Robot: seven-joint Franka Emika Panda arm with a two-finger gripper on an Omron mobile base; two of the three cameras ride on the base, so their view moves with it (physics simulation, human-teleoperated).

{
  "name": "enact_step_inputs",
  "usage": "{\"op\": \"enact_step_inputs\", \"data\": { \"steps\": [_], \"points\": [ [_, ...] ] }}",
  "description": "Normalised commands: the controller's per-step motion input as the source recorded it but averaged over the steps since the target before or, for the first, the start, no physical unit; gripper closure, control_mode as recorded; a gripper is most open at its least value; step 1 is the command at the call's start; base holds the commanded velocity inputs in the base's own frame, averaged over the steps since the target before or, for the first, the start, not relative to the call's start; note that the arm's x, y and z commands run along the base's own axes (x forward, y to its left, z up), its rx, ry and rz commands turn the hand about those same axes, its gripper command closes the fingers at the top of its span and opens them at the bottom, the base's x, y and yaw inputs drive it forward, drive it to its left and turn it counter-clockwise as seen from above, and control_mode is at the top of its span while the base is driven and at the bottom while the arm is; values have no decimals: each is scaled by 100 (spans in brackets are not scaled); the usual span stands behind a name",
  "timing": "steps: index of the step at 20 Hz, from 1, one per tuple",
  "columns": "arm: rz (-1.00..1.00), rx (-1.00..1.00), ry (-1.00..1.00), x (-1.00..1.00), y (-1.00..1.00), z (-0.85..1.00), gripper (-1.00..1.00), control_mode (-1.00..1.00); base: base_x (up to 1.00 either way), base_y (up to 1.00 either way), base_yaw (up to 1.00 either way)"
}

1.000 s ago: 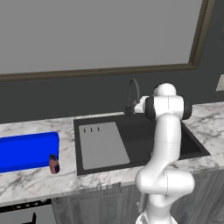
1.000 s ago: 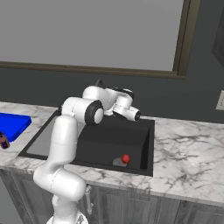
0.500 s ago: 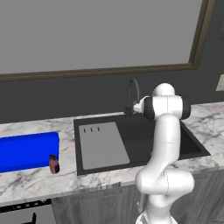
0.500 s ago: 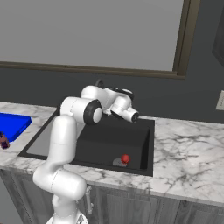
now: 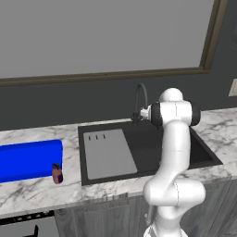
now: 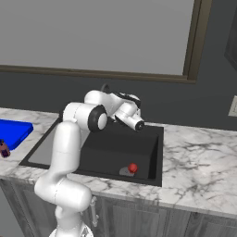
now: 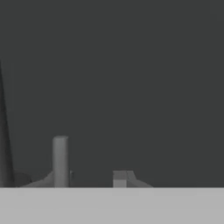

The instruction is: Pick up all produce items and place them in the sink. Turn on the sink faucet to wash them. Then turn the sink off and put them in the tray.

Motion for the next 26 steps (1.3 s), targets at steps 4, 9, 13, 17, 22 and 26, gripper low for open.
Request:
{"op": "enact_step_inputs", "data": {
  "steps": [4, 9, 13, 17, 22, 26],
  "points": [
    [-6, 5, 0, 24, -49, -3, 100, -100, 0, 0, 0],
    [-3, 6, 0, 21, -56, -7, 100, -100, 0, 0, 0],
    [-2, 6, 0, 17, -58, -13, 100, -100, 0, 0, 0],
    [-1, 6, 0, 14, -65, -19, 100, -100, 0, 0, 0],
    [-1, 7, 0, 14, -69, -22, 100, -100, 0, 0, 0],
    [-1, 8, 1, 14, -75, -32, 100, -100, 0, 0, 0]
  ]
}}
